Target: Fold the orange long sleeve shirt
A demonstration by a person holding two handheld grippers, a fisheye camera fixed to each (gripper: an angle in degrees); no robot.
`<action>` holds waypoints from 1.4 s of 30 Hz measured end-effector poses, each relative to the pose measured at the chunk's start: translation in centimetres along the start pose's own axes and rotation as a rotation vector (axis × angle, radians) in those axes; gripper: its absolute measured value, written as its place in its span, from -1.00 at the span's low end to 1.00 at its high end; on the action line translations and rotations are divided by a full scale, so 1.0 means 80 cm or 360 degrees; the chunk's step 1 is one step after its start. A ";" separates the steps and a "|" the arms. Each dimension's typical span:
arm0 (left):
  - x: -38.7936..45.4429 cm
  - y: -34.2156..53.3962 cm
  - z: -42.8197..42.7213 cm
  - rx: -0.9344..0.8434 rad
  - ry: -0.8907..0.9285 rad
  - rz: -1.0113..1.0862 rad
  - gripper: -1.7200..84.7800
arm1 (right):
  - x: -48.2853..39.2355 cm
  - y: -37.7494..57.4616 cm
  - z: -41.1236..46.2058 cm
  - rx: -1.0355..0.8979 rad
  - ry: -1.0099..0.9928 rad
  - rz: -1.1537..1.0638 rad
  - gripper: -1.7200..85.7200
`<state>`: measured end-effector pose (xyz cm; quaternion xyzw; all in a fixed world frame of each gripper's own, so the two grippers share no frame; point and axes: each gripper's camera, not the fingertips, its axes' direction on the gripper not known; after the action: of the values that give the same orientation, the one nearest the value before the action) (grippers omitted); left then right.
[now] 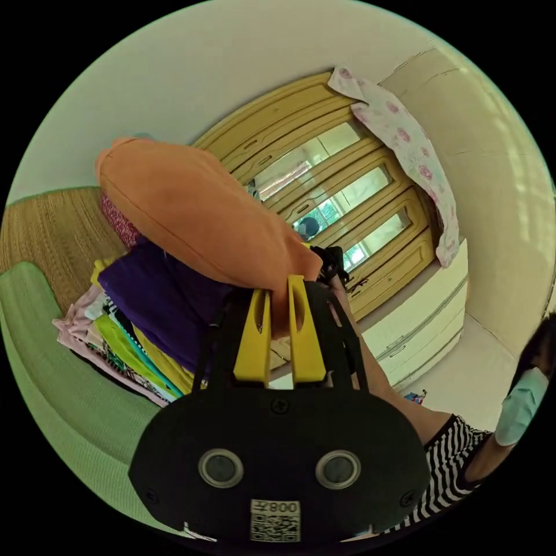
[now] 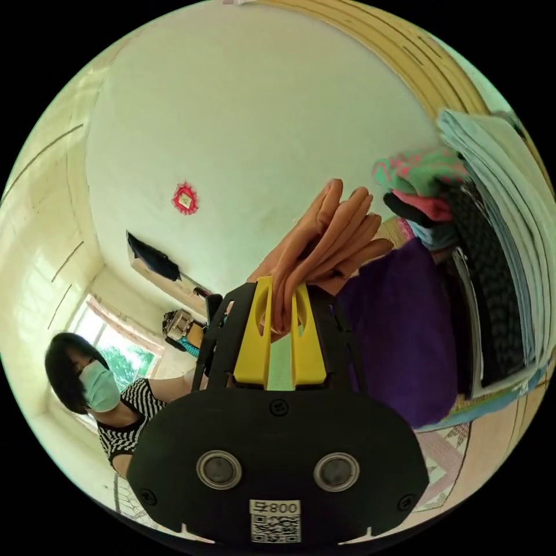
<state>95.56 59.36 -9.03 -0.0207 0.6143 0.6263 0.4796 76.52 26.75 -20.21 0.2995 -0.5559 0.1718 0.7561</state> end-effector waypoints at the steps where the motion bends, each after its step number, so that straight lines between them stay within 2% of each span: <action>1: -0.028 0.007 0.048 -0.0131 -0.0008 -0.0125 -0.82 | 0.050 0.020 -0.017 0.0002 0.0020 0.0170 -0.88; 3: -0.063 0.021 0.102 -0.0270 0.0003 -0.0308 -0.82 | 0.101 0.044 -0.032 -0.0056 0.0110 0.0330 -0.88; 6: -0.069 0.021 0.147 -0.0310 -0.0079 -0.0266 -0.82 | 0.134 0.058 -0.066 0.0065 -0.0089 0.0327 -0.87; 8: -0.059 0.005 0.168 -0.0303 -0.0111 -0.0190 -0.81 | 0.133 0.048 -0.082 0.0080 -0.0129 0.0284 -0.87; 15: -0.064 0.002 0.229 -0.0318 -0.0256 -0.0127 -0.80 | 0.116 0.018 -0.123 -0.0102 0.0079 0.0238 -0.84; 20: -0.086 0.008 0.269 -0.0305 -0.0232 -0.0167 -0.80 | 0.118 0.044 -0.168 0.0061 0.0094 0.0327 -0.83; 28: -0.096 -0.007 0.301 -0.0288 -0.0256 -0.0218 -0.79 | -0.012 0.059 -0.222 0.0360 0.0606 0.0187 -0.90; 31: -0.101 -0.009 0.313 -0.0269 -0.0244 -0.0231 -0.79 | -0.072 0.077 -0.223 0.0529 0.0634 0.0036 -0.94; 36: -0.103 -0.012 0.328 -0.0278 -0.0259 -0.0213 -0.78 | -0.143 0.077 -0.155 0.0417 0.0816 -0.0147 -0.95; 40: -0.100 -0.014 0.319 -0.0302 -0.0211 -0.0207 -0.77 | -0.138 0.061 -0.091 0.0135 0.1087 -0.0077 -0.96; 42: -0.096 -0.012 0.307 -0.0313 -0.0211 -0.0175 -0.78 | -0.151 0.062 -0.093 0.0188 0.1083 -0.0071 -0.96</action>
<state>114.17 74.11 0.98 -0.0598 0.5148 0.6562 0.5484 75.15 36.24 -31.82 0.2804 -0.2545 0.2772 0.8830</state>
